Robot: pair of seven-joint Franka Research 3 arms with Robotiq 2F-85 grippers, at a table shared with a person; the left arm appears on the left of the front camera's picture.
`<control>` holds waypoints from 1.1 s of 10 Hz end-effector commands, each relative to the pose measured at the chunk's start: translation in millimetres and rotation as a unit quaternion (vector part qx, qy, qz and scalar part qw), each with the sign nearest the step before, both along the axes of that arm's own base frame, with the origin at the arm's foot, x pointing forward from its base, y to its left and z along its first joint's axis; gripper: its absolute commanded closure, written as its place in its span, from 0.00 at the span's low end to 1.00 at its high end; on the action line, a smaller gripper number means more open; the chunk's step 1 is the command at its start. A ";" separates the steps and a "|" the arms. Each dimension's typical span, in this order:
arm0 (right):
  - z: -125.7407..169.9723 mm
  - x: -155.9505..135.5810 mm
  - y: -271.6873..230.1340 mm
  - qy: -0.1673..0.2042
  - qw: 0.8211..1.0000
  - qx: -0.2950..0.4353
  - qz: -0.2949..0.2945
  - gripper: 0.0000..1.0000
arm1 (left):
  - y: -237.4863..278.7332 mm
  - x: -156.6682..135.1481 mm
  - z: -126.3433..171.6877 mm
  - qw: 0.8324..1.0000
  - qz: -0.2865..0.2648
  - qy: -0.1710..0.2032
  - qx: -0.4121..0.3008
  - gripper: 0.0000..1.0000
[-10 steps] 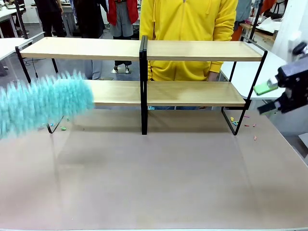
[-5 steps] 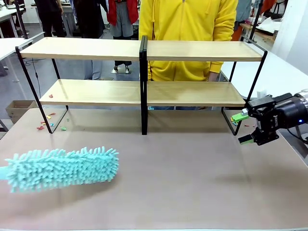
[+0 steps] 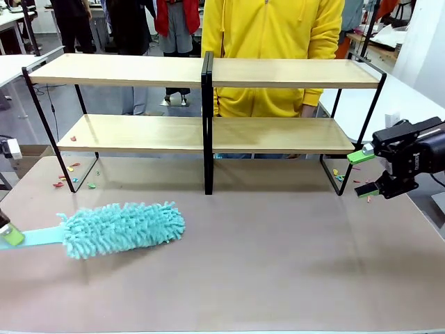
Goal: Clean the shelves.
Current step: Place the Duster on the table.
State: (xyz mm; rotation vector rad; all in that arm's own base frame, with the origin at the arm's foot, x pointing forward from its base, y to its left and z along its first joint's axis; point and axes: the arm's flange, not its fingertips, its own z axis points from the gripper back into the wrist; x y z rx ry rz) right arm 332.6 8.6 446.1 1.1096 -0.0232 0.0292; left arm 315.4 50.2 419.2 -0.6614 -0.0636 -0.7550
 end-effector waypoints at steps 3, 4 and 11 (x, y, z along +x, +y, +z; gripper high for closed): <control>-0.7 -0.1 -0.4 0.002 1.000 -0.001 0.000 0.00 | 19.4 -1.7 43.2 0.968 0.196 -0.157 0.017 0.04; 3.5 1.0 -3.5 -0.006 0.999 0.030 -0.022 0.00 | 15.5 -5.9 53.2 0.953 0.255 -0.150 -0.064 0.00; 17.6 0.2 -12.7 0.022 0.991 0.121 -0.046 0.00 | 23.4 14.2 85.6 0.922 0.346 -0.045 -0.170 0.00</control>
